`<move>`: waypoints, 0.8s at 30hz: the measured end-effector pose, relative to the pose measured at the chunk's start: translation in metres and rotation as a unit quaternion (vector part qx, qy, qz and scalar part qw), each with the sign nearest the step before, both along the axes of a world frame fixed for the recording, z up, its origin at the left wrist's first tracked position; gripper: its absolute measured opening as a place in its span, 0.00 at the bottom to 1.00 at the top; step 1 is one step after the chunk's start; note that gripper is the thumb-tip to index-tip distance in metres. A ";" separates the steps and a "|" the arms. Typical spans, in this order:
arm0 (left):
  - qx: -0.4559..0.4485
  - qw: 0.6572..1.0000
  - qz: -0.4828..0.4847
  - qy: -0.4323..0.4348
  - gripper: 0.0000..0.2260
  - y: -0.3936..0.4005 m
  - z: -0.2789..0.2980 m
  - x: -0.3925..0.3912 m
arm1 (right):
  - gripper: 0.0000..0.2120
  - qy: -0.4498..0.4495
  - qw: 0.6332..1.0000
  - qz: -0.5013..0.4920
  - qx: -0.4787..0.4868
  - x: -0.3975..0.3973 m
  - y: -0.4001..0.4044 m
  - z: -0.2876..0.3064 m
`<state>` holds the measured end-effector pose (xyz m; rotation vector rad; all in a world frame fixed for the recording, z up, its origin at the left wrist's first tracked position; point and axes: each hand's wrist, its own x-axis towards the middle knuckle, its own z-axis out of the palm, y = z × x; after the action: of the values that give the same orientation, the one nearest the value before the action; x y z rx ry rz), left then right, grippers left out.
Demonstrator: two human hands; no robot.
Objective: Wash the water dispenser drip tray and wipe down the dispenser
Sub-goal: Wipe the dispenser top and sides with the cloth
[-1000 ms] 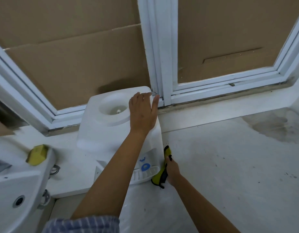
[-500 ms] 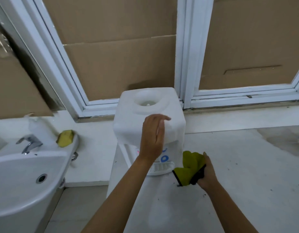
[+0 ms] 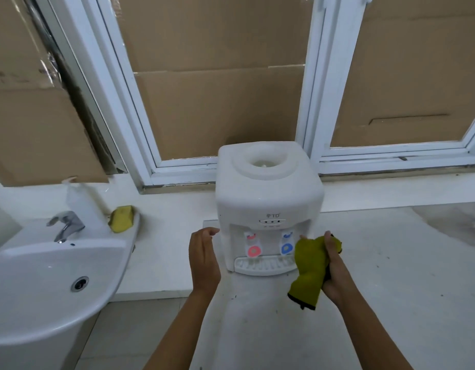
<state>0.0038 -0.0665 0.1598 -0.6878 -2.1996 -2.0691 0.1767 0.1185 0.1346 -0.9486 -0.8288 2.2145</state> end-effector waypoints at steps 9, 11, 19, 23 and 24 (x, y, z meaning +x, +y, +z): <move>-0.008 0.998 -0.067 -0.015 0.16 -0.025 -0.002 -0.027 | 0.29 -0.089 0.941 -0.109 0.309 -0.054 -0.046 0.038; -0.012 0.997 -0.078 -0.011 0.15 -0.028 -0.003 -0.036 | 0.26 -0.147 0.876 -0.174 0.425 -0.073 -0.053 0.039; -0.037 0.994 -0.100 -0.033 0.16 -0.038 -0.011 -0.065 | 0.25 -0.243 0.704 -0.243 0.621 -0.123 -0.080 0.007; -0.030 0.992 -0.111 -0.053 0.16 -0.037 -0.013 -0.072 | 0.25 -0.276 0.617 -0.215 0.705 -0.143 -0.081 -0.007; -0.028 0.992 -0.112 -0.058 0.17 -0.036 -0.013 -0.073 | 0.23 -0.271 0.585 -0.197 0.738 -0.148 -0.082 -0.009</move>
<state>-0.0689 -0.1027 0.1468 -0.8794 -2.3494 -2.2089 0.0289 0.0368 0.1251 -0.6711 -1.9363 0.2468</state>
